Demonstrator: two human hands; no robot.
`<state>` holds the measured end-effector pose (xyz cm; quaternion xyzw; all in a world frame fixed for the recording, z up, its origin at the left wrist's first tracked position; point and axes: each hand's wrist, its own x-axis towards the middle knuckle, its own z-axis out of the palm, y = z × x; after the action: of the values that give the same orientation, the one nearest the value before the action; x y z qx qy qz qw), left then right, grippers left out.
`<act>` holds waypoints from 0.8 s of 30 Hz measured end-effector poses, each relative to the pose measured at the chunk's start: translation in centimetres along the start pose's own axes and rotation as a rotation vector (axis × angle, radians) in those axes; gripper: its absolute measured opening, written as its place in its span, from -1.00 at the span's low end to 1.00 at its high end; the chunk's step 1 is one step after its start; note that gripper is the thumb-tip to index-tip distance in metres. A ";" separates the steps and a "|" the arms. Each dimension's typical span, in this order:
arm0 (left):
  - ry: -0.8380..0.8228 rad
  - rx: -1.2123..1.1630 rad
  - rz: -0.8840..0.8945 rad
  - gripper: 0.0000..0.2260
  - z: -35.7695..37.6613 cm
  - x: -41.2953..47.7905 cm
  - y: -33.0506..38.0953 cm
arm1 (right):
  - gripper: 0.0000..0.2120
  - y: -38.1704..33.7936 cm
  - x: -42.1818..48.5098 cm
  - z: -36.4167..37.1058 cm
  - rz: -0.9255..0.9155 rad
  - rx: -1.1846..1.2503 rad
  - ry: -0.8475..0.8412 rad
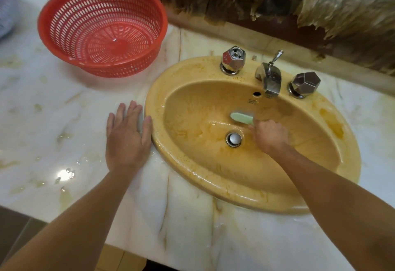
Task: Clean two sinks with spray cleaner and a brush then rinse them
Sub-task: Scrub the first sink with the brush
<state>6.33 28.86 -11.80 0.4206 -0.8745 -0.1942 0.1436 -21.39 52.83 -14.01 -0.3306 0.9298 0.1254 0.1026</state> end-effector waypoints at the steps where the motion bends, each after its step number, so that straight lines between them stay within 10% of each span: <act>1: 0.000 0.000 0.001 -0.46 0.0 0.0 0.0 | -0.58 0.2 -0.2 -0.1 0.005 0.028 0.057; 24: 0.009 0.001 0.016 -0.45 0.0 -0.1 0.0 | -0.67 2.3 -2.8 -1.0 0.092 -0.127 -0.101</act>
<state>6.35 28.93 -11.76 0.4145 -0.8773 -0.1907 0.1492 -20.84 55.89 -11.89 -0.2867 0.9278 0.2052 0.1224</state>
